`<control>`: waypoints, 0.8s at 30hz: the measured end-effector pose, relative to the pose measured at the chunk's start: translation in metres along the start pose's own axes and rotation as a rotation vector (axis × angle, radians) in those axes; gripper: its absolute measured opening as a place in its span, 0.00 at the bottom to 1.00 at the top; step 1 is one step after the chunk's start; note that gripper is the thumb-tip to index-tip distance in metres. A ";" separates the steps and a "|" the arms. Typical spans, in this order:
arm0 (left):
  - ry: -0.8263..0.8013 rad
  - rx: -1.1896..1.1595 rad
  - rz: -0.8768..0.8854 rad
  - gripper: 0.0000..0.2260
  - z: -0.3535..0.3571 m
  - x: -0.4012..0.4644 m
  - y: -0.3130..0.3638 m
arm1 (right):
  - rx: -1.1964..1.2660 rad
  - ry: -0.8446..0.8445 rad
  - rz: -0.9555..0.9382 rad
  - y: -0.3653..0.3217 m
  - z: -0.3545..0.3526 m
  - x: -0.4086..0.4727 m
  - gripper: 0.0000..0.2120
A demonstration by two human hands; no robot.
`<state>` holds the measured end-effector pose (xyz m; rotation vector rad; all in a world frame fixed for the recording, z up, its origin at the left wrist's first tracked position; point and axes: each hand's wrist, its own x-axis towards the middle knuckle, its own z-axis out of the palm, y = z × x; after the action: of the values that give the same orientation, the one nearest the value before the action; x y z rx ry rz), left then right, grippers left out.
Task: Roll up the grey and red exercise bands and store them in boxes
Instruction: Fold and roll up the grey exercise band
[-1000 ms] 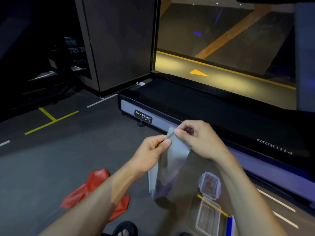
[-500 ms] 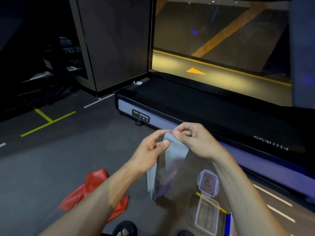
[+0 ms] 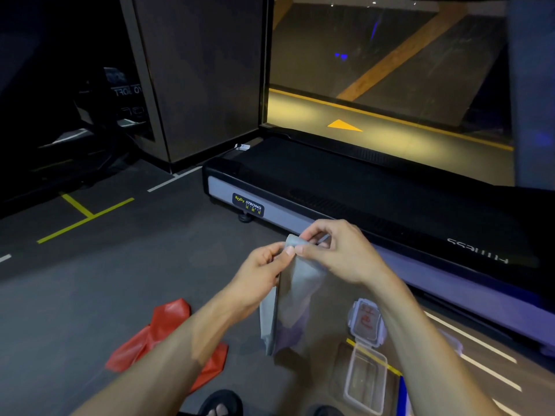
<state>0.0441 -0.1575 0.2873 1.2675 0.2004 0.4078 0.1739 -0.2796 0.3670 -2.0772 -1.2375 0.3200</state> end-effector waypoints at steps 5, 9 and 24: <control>-0.024 0.031 -0.006 0.14 -0.001 -0.003 -0.005 | 0.010 0.061 0.016 0.003 -0.002 0.002 0.07; 0.026 0.048 -0.023 0.23 0.000 -0.002 -0.002 | 0.075 0.063 0.039 0.004 -0.001 0.002 0.11; 0.011 0.034 0.040 0.17 -0.004 0.004 0.000 | 0.042 0.040 0.015 0.006 0.005 0.002 0.03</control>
<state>0.0461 -0.1529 0.2868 1.3051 0.1924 0.4477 0.1762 -0.2777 0.3600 -2.0486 -1.1822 0.3067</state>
